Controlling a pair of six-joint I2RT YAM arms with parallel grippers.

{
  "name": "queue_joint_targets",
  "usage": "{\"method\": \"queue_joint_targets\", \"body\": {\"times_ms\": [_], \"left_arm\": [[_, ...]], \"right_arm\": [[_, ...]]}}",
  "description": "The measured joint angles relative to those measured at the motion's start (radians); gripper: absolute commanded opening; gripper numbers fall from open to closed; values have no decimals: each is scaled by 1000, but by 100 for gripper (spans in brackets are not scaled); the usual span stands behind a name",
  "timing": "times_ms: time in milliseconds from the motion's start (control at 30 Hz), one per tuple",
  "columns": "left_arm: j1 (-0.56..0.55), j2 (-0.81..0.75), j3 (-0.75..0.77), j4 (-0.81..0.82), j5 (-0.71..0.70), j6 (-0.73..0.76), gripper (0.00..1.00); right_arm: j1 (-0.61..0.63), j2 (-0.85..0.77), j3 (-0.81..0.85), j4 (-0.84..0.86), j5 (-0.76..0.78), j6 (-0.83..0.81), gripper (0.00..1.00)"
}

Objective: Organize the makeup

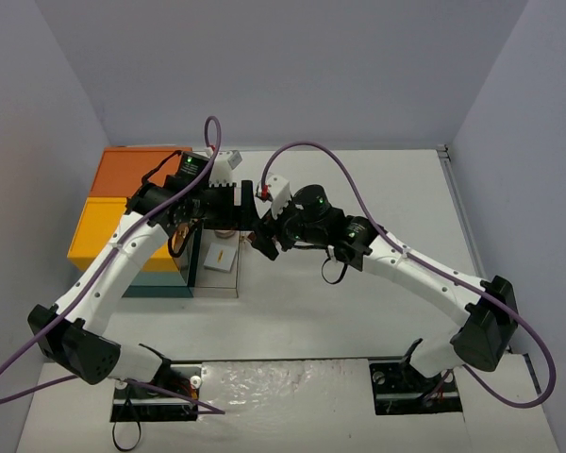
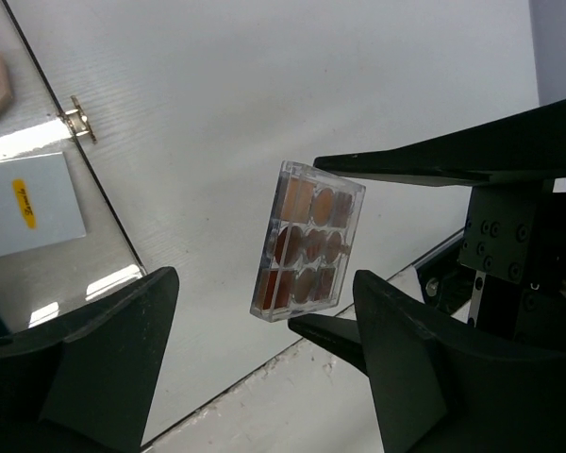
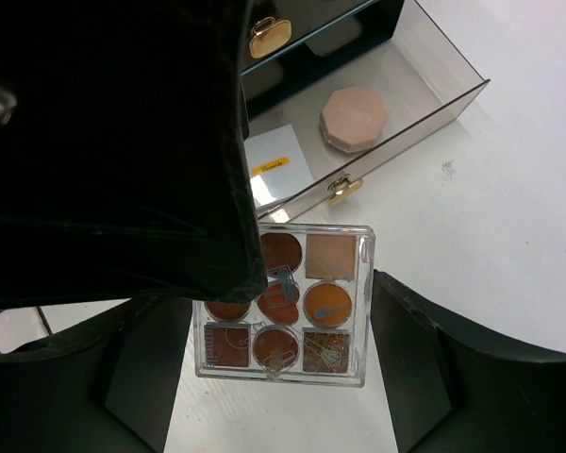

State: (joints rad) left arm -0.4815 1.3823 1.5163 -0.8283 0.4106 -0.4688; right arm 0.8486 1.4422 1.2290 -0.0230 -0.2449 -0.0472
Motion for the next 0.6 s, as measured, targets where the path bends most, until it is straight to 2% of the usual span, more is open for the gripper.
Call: {"method": "queue_joint_targets", "body": {"times_ms": [367,600], "left_arm": [[4,8,-43,43,89,-75,50],[4,9,-66,94,152,-126,28]], "right_arm": [[0,-51,0,-12,-17,-6,28],[-1,-65,0,-17,-23,-6,28]]}}
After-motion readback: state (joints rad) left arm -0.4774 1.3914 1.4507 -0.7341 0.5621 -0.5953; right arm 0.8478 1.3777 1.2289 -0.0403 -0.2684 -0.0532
